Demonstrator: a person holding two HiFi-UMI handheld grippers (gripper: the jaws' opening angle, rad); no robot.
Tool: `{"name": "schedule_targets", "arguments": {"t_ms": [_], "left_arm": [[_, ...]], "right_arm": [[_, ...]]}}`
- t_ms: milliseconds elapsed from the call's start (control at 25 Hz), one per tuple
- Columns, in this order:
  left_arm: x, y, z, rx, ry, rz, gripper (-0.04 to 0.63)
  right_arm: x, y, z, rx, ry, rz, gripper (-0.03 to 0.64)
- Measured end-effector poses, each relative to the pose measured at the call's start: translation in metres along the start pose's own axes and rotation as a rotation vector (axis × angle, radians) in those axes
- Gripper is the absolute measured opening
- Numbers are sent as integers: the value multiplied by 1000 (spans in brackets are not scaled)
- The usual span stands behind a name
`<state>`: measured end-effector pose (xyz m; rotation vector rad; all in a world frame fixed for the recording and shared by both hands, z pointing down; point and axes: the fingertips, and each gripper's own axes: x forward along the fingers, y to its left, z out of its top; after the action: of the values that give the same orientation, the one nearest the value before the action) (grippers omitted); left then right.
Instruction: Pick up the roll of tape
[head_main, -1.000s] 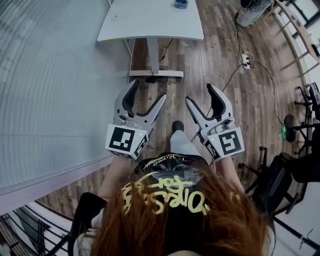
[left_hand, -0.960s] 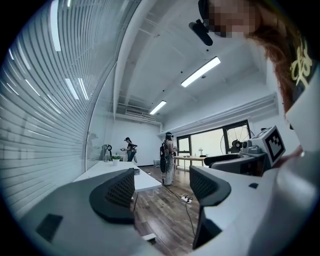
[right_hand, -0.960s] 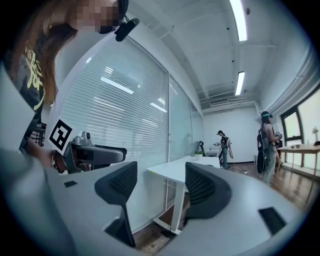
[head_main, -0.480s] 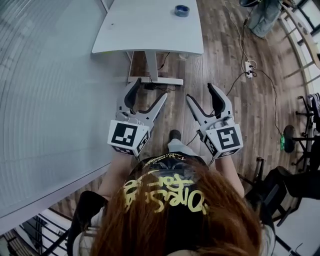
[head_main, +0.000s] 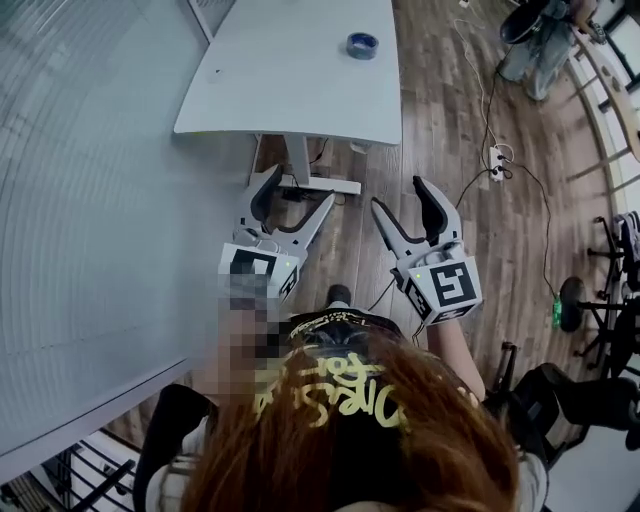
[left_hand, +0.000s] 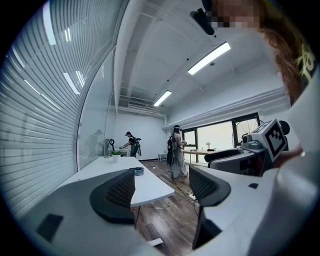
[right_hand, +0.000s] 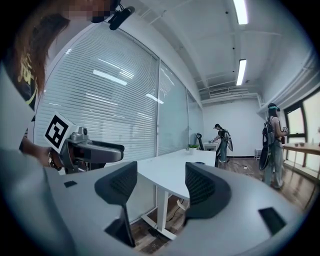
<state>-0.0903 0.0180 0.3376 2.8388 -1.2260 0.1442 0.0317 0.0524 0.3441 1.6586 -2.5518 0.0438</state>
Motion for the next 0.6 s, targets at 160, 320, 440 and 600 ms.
{"name": "schedule_targets", "arguments": {"t_ms": [160, 320, 440, 600], "left_arm": [[13, 2, -1, 5, 16, 6, 334], [17, 9, 4, 1, 24, -1, 334], [24, 17, 9, 4, 24, -12, 333], [31, 12, 23, 23, 6, -22, 333]], "right_arm": [[9, -15, 0, 14, -3, 5, 284], [16, -17, 3, 26, -3, 7, 284], [22, -17, 4, 31, 2, 2, 284], [19, -25, 9, 34, -10, -1, 284]]}}
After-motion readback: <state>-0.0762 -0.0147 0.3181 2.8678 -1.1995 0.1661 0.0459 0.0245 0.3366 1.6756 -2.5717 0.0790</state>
